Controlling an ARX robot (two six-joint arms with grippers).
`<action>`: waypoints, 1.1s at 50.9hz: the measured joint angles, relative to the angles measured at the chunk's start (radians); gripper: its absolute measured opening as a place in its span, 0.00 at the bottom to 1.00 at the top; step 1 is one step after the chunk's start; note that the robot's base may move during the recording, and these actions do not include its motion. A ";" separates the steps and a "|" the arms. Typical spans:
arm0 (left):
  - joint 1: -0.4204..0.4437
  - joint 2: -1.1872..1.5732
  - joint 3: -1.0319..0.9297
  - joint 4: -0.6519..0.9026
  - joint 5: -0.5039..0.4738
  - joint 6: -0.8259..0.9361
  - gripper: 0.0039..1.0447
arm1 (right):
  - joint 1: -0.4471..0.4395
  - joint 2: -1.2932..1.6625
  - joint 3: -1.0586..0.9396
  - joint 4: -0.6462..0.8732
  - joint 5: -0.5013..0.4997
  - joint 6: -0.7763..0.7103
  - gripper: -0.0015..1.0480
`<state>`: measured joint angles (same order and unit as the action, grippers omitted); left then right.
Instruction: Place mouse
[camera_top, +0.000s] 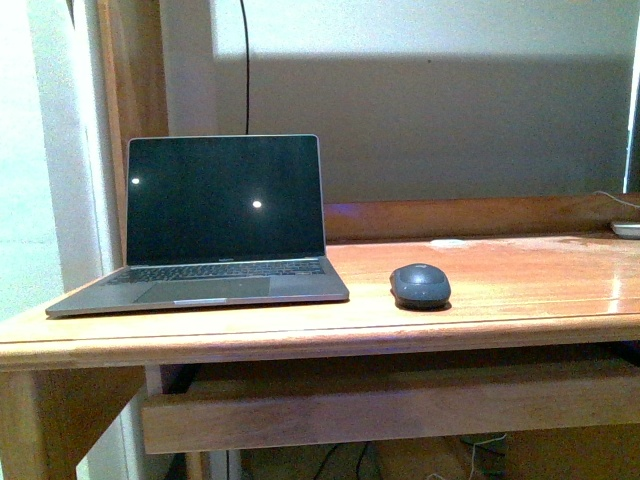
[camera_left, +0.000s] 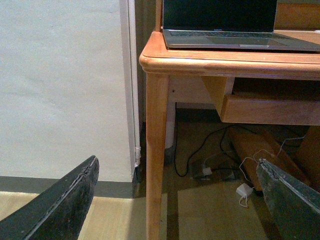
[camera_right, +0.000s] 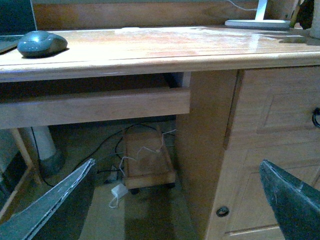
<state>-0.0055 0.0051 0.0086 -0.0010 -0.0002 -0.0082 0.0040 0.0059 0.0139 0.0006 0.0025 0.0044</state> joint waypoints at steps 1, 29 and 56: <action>0.000 0.000 0.000 0.000 0.000 0.000 0.93 | 0.000 0.000 0.000 0.000 0.000 0.000 0.93; 0.000 0.000 0.000 0.000 0.000 0.000 0.93 | 0.000 0.000 0.000 0.000 0.000 0.000 0.93; 0.000 0.000 0.000 0.000 0.000 0.000 0.93 | 0.000 0.000 0.000 0.000 0.000 0.000 0.93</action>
<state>-0.0055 0.0051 0.0086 -0.0010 -0.0002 -0.0082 0.0040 0.0059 0.0139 0.0006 0.0025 0.0040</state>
